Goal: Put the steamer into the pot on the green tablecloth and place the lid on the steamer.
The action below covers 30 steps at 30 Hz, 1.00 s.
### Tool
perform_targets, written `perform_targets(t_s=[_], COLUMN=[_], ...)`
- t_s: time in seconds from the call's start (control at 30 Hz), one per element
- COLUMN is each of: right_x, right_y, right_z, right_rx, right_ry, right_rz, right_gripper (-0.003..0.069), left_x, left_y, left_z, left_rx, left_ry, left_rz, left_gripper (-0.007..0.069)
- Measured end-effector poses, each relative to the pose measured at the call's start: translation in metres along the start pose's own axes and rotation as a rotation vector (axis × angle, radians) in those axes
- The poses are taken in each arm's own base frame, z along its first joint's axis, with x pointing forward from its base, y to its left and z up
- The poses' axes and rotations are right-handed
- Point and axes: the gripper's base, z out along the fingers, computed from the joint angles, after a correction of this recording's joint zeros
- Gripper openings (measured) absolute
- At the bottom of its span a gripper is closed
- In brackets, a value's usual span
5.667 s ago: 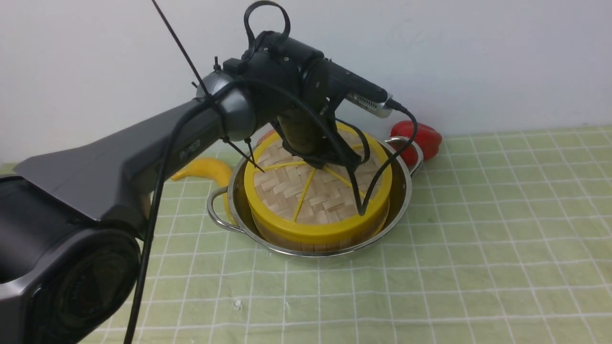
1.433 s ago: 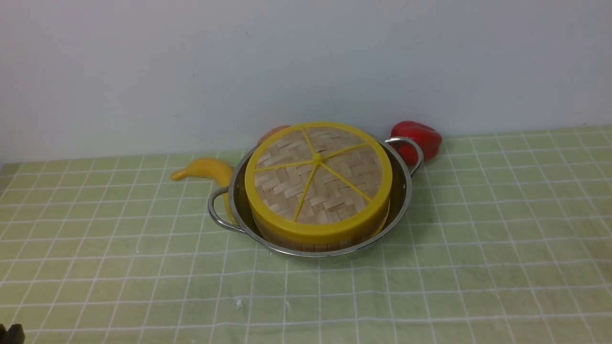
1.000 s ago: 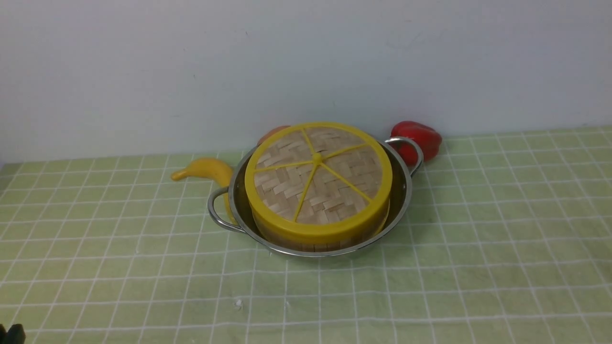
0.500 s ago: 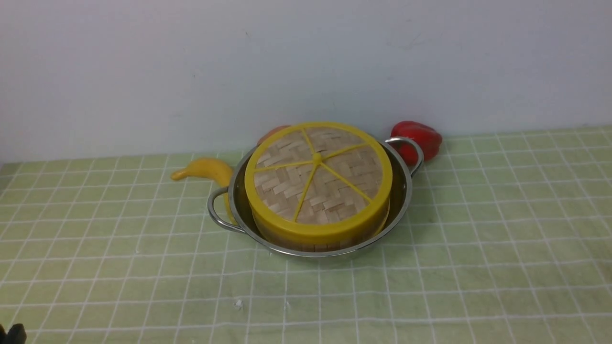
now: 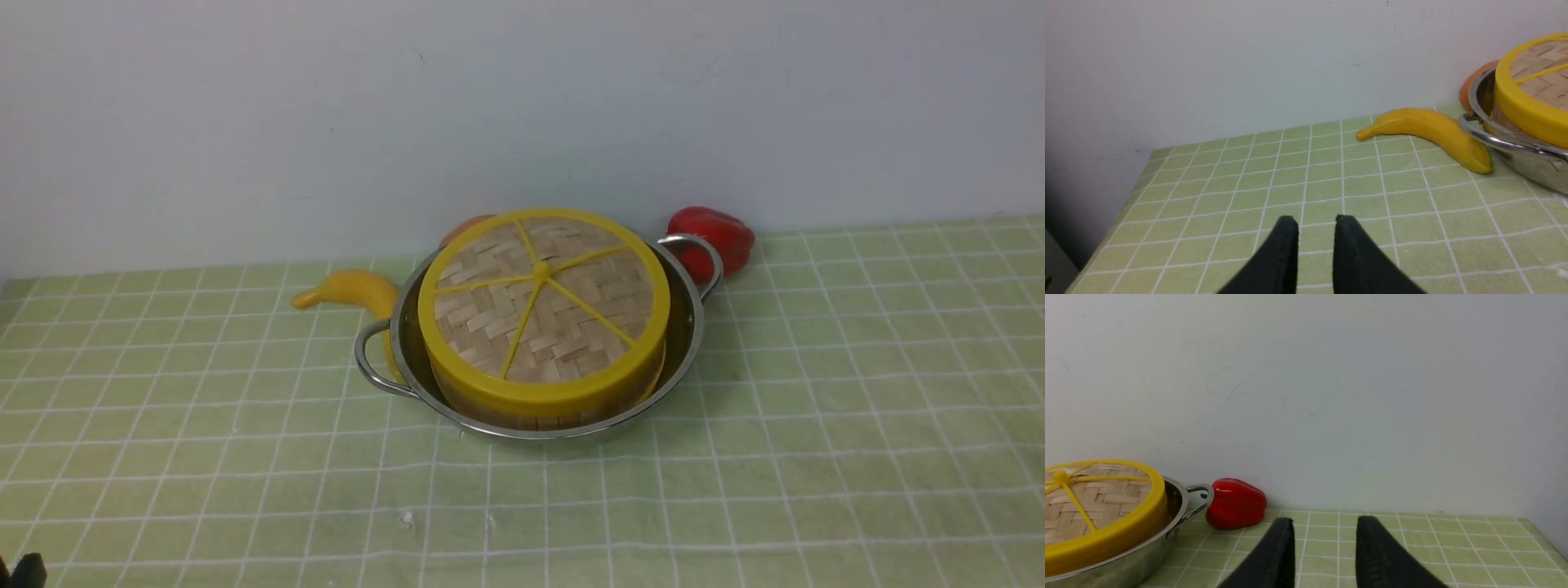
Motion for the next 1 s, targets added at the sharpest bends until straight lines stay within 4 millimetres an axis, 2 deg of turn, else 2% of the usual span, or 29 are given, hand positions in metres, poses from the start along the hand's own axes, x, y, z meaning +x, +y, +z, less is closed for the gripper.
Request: perform_targets(t_s=[1.0], right_x=[0.0], right_y=[0.0], right_z=[0.0], right_rx=[0.0], right_ry=[0.0], right_rz=[0.003], right_gripper=[0.0239], left_x=[0.0], left_y=[0.0], left_z=[0.0], left_rx=[0.0], left_ry=[0.0], left_rz=[0.0], left_gripper=[0.0187])
